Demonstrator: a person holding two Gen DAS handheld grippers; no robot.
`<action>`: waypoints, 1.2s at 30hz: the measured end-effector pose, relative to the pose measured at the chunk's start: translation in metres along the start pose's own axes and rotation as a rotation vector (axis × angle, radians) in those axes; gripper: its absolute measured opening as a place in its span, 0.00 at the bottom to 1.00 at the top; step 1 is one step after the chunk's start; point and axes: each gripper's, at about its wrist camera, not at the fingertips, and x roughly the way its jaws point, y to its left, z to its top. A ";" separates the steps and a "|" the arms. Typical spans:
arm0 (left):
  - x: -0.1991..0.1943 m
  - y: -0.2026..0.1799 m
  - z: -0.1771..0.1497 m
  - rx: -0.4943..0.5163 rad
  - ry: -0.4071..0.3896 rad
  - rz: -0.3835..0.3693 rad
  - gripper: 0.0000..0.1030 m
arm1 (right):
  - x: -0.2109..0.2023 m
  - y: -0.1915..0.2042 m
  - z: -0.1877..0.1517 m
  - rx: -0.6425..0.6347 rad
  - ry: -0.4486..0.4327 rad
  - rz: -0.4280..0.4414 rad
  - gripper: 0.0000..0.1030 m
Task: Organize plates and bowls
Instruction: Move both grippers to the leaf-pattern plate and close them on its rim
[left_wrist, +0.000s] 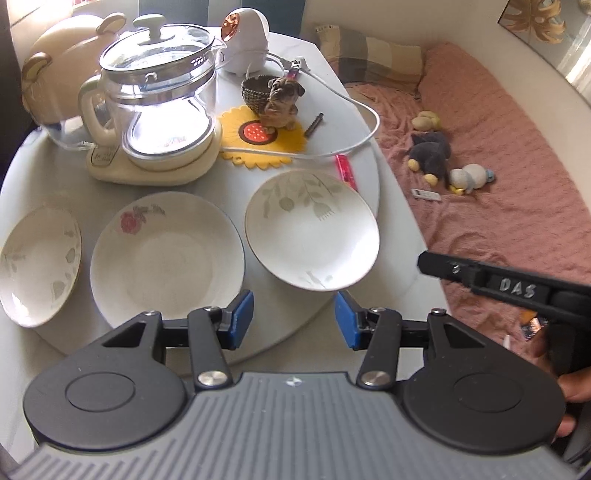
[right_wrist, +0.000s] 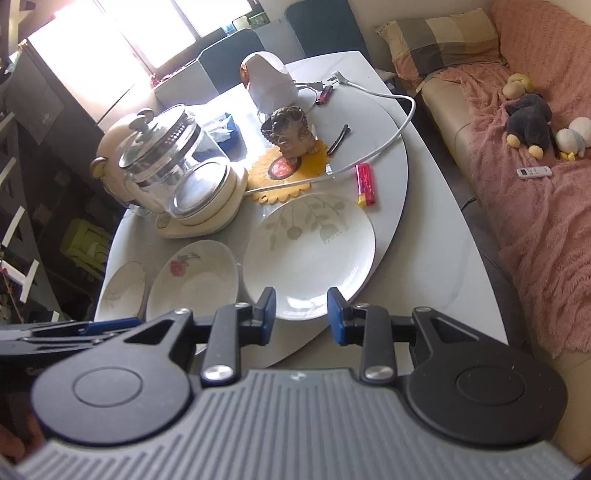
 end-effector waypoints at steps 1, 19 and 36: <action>0.006 -0.003 0.003 0.009 0.005 0.005 0.53 | 0.003 -0.003 0.004 -0.013 -0.003 -0.001 0.33; 0.125 0.023 0.079 0.004 0.001 0.048 0.53 | 0.084 -0.052 0.030 0.029 0.083 -0.020 0.33; 0.202 0.046 0.102 0.017 0.036 0.022 0.44 | 0.132 -0.074 0.037 0.054 0.108 -0.017 0.33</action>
